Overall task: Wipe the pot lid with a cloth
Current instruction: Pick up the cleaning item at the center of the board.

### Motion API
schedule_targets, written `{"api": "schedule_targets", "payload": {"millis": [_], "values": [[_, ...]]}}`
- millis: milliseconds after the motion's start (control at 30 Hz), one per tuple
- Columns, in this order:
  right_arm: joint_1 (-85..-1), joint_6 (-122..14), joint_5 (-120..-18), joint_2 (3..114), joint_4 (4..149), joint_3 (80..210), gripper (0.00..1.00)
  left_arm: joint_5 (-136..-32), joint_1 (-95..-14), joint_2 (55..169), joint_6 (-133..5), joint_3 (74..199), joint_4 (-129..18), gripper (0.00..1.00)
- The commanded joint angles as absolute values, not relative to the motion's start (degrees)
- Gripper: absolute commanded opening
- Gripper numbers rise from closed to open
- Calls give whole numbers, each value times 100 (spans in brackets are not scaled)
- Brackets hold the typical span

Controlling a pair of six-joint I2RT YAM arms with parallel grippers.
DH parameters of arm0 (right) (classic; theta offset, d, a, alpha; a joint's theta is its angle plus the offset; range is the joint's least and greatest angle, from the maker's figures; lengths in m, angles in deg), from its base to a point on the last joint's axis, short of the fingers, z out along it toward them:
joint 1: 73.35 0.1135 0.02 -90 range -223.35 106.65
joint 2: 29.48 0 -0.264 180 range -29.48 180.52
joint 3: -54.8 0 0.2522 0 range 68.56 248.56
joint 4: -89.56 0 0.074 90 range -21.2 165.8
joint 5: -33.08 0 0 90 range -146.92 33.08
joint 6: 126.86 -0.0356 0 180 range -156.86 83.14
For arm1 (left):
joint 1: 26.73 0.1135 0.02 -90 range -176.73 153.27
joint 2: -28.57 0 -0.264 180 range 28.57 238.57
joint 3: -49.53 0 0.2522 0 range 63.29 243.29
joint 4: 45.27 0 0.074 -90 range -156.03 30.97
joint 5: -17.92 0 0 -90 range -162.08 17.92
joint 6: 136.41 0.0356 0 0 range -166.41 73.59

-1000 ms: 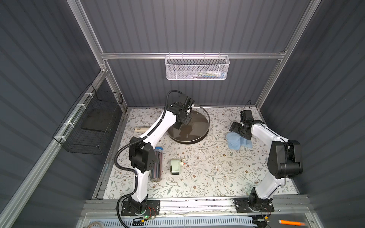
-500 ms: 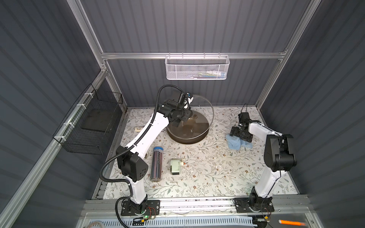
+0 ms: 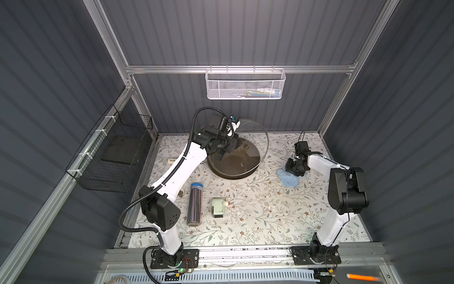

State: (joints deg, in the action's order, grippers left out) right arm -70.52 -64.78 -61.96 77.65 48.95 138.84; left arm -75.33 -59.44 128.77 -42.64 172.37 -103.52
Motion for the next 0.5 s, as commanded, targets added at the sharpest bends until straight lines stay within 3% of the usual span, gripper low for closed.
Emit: {"api": "schedule_targets", "payload": {"millis": [0,133,333,467], "values": [[-7008,-6753,-6462,7836,5012,13736,16,-7769,-5978,12226,-4394,17204,-9341,0],[-7010,-6963,-6490,7501,5116,13657,1,-7863,-5978,12015,-4465,16956,-9139,0],[-7010,-7472,-7408,5883,5730,13757,0,-8430,-5952,11887,-4719,16601,-8647,0],[-7019,-8715,-8772,4891,7827,13284,0,-9485,-5845,11997,-5143,16509,-8055,0]]}}
